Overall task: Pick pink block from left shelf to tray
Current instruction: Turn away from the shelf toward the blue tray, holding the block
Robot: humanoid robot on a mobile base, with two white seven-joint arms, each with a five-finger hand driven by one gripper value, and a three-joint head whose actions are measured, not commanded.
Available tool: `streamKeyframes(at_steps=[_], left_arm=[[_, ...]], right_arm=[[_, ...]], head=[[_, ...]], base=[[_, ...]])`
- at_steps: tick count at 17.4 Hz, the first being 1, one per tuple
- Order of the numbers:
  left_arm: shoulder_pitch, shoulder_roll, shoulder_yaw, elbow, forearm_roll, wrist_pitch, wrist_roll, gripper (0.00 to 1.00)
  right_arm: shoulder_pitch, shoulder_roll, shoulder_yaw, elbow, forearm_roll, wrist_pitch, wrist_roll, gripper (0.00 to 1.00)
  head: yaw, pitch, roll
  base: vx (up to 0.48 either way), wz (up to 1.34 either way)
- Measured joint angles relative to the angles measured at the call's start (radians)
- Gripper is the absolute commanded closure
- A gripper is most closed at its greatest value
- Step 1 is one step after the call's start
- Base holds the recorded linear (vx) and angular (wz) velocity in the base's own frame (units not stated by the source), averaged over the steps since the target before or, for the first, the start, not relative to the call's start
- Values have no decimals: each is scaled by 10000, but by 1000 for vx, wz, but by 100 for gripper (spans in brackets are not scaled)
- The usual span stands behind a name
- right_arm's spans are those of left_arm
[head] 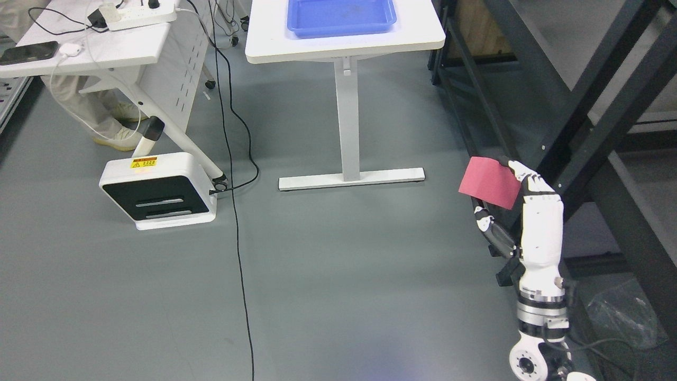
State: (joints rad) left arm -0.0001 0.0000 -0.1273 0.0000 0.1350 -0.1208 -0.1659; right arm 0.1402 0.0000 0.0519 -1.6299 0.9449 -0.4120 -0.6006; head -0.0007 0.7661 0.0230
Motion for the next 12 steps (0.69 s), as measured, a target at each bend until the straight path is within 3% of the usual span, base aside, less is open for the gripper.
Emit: streamKeyframes(at_steps=[12], left_arm=[[2, 0, 0, 0, 0, 26, 0, 0]], right_arm=[[2, 0, 2, -1, 0, -50, -9, 93]], head=[[0, 2, 0]], base=[[130, 270]])
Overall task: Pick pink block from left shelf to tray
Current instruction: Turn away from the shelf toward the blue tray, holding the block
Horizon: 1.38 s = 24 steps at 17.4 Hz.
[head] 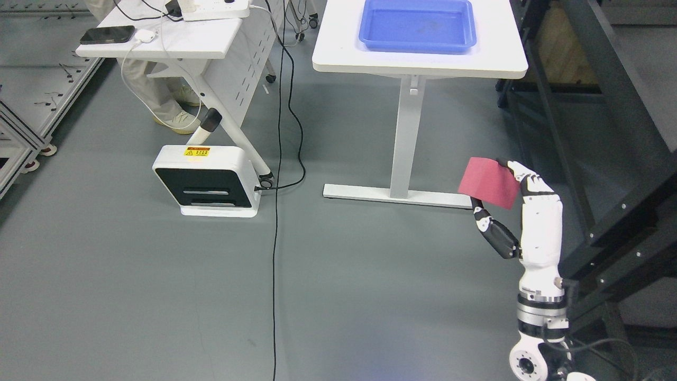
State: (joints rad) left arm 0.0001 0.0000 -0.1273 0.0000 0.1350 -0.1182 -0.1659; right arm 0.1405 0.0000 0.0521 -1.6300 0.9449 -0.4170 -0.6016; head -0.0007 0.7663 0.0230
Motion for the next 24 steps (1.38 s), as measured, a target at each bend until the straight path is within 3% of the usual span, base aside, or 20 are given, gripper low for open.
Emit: streamKeyframes(at_steps=[24], left_arm=[[-1, 0, 0, 0, 0, 2, 0, 0]], right_arm=[[-88, 0, 7, 6, 0, -1, 108, 91]], head=[[0, 1, 0]], base=[[242, -53]])
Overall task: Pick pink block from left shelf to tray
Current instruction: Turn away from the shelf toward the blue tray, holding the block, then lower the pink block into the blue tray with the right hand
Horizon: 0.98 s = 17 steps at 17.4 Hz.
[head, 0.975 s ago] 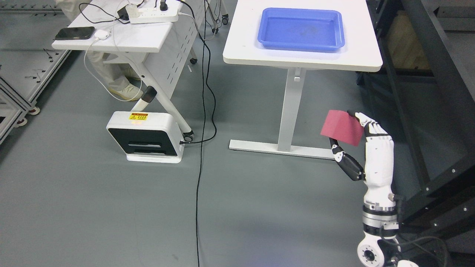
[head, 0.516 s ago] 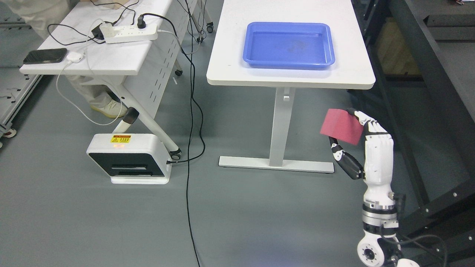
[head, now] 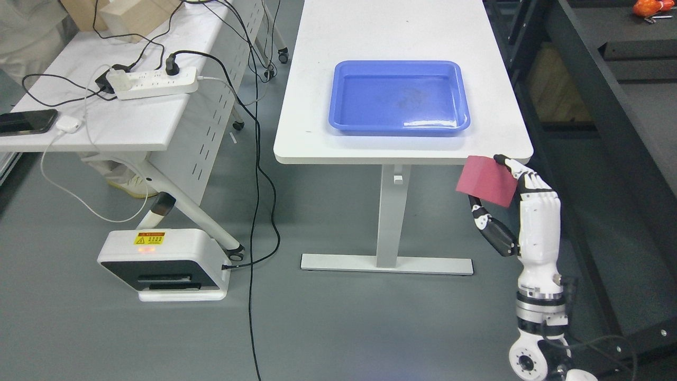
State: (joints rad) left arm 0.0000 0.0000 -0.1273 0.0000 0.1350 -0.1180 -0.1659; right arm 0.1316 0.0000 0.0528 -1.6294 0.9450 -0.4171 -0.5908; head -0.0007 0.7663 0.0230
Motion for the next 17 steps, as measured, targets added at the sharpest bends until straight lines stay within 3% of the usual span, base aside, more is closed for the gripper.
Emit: streamKeyframes(at_steps=[17], left_arm=[[0, 0, 0, 0, 0, 2, 0, 0]], right_arm=[[-29, 0, 68, 2, 68, 0, 93, 90]], head=[[0, 0, 0]], base=[[199, 14]])
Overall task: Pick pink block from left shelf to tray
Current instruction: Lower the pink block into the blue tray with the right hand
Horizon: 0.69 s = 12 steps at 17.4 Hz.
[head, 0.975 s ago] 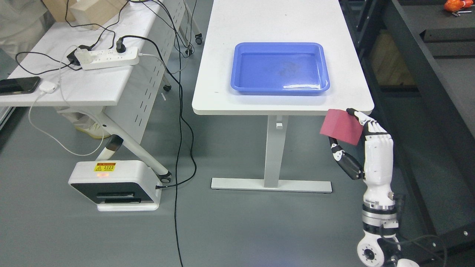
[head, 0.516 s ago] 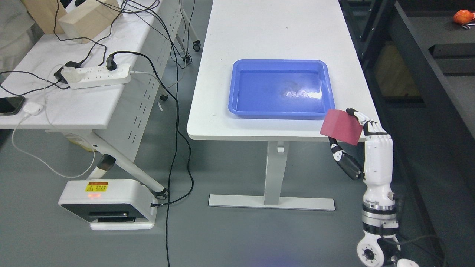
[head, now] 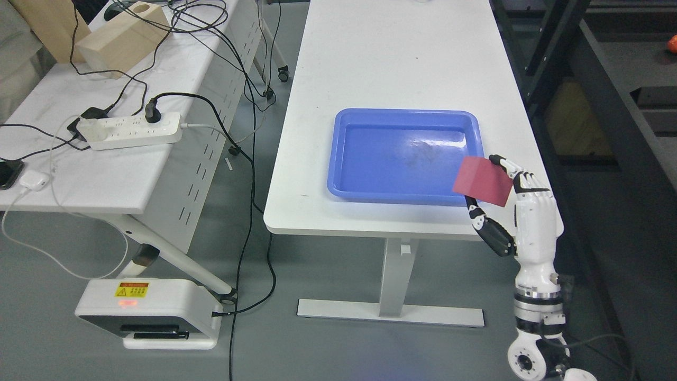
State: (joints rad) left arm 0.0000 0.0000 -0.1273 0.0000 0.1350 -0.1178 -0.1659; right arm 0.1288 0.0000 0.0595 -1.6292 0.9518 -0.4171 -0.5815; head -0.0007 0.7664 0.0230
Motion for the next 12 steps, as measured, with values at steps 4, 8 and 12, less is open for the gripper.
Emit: streamKeyframes(at_steps=[4, 8, 12], left_arm=[[0, 0, 0, 0, 0, 0, 0, 0], [0, 0, 0, 0, 0, 0, 0, 0], [0, 0, 0, 0, 0, 0, 0, 0]], right_arm=[[1, 0, 27, 0, 13, -1, 6, 89], [15, 0, 85, 0, 27, -15, 162, 87], [61, 0, 190, 2, 51, -111, 738, 85]], head=[[0, 0, 0], [0, 0, 0], [0, 0, 0]], base=[[157, 44], [158, 0], [137, 1]])
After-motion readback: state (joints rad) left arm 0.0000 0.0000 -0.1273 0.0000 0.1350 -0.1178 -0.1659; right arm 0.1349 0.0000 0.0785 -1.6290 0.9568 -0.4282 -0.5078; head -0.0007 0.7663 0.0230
